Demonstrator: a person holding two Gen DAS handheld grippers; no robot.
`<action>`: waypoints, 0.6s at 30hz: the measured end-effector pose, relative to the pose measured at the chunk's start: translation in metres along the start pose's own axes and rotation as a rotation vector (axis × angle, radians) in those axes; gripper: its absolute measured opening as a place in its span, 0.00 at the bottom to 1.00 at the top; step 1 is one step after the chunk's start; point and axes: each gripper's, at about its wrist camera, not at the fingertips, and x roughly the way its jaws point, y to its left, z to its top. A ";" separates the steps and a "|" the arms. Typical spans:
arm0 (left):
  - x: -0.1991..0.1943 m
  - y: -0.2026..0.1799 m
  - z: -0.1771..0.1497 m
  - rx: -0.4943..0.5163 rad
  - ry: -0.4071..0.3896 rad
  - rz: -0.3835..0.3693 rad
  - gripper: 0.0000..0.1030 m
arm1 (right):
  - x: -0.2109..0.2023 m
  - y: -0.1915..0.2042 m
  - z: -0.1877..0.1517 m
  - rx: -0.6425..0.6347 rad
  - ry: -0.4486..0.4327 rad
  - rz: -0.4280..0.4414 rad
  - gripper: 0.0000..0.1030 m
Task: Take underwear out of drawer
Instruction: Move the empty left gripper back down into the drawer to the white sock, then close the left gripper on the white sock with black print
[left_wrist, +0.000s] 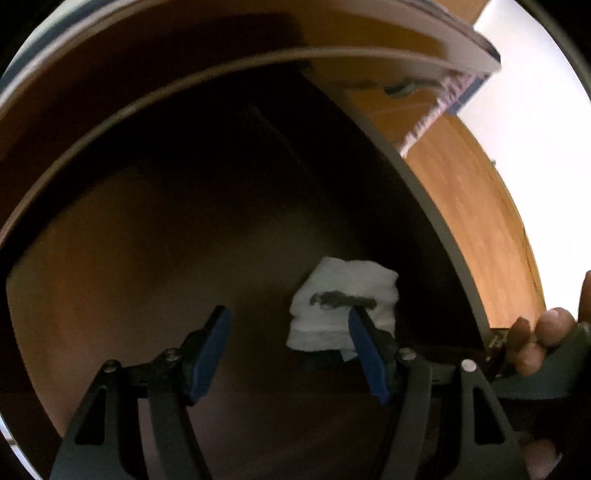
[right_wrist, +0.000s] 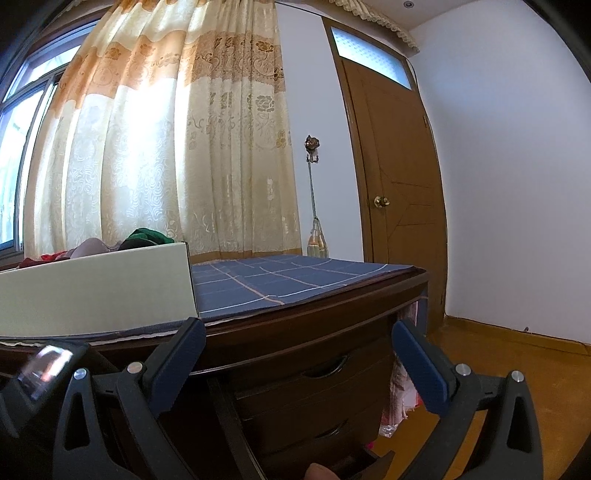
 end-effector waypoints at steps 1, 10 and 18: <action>0.002 -0.002 0.002 0.001 0.005 -0.001 0.65 | 0.000 0.001 0.000 -0.002 -0.002 0.000 0.99; 0.013 -0.003 0.012 -0.011 0.042 -0.050 0.65 | -0.001 0.002 0.000 -0.011 -0.008 0.005 0.99; 0.017 -0.019 0.009 0.057 0.058 -0.089 0.46 | -0.001 0.003 0.000 -0.018 -0.009 0.008 0.99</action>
